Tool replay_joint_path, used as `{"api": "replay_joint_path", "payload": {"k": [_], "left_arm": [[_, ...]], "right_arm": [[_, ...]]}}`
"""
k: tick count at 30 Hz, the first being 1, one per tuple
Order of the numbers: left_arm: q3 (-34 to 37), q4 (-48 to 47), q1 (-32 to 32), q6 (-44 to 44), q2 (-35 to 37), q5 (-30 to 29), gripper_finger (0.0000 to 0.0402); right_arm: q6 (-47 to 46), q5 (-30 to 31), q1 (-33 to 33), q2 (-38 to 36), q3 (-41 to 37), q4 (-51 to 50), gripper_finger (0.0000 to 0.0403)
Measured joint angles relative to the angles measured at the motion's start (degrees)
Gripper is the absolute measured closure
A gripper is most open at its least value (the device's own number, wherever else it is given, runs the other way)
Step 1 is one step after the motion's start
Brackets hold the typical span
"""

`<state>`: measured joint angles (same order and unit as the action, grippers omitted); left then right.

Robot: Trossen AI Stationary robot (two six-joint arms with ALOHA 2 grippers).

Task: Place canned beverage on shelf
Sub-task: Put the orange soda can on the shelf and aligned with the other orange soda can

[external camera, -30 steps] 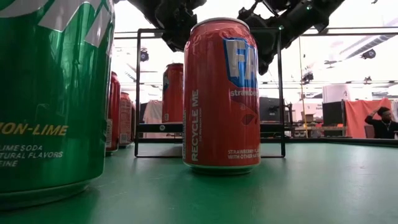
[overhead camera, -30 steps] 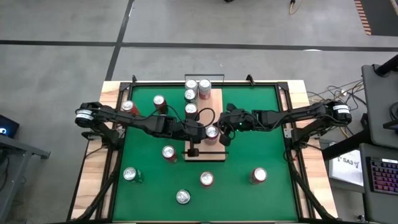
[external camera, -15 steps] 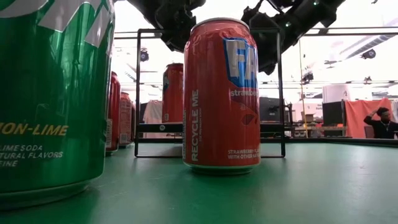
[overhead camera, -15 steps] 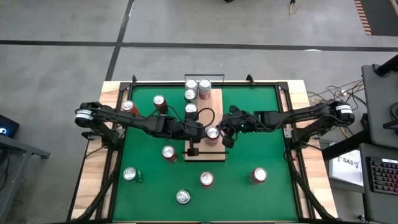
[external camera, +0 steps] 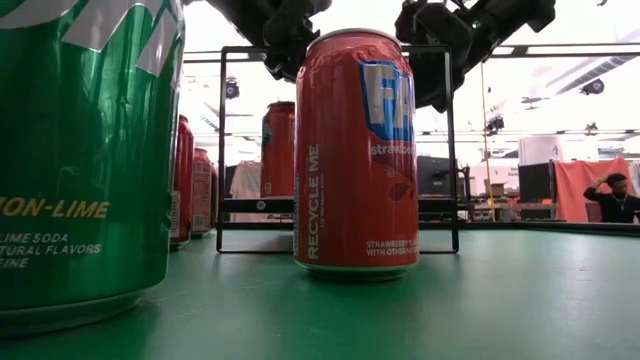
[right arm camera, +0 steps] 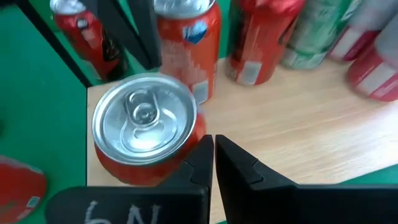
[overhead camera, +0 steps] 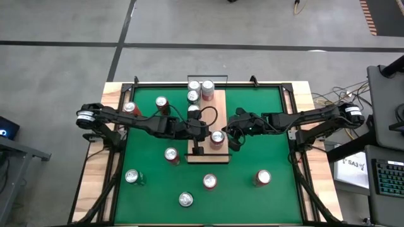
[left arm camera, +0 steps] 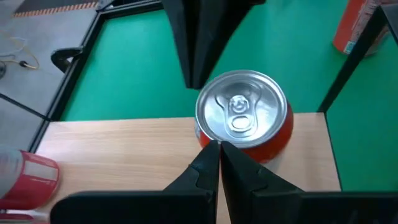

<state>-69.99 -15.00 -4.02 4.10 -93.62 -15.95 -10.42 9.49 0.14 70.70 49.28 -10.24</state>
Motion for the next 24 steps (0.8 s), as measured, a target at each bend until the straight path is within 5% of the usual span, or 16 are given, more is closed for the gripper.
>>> {"api": "replay_joint_path", "payload": {"k": [8,14,24], "left_arm": [[-0.4,1.4,-1.7,6.4,3.7,0.4,0.0402],[1.9,2.5,-1.8,13.2,10.3,0.4,0.0402],[19.0,19.9,-0.6,24.4,29.5,0.5,0.0402]], "right_arm": [[2.4,2.4,0.0,-3.2,5.6,-3.2,0.0394],[2.6,2.1,0.1,2.2,15.2,-10.7,0.0394],[-3.6,2.1,0.6,13.8,32.4,-31.8,0.0394]]}}
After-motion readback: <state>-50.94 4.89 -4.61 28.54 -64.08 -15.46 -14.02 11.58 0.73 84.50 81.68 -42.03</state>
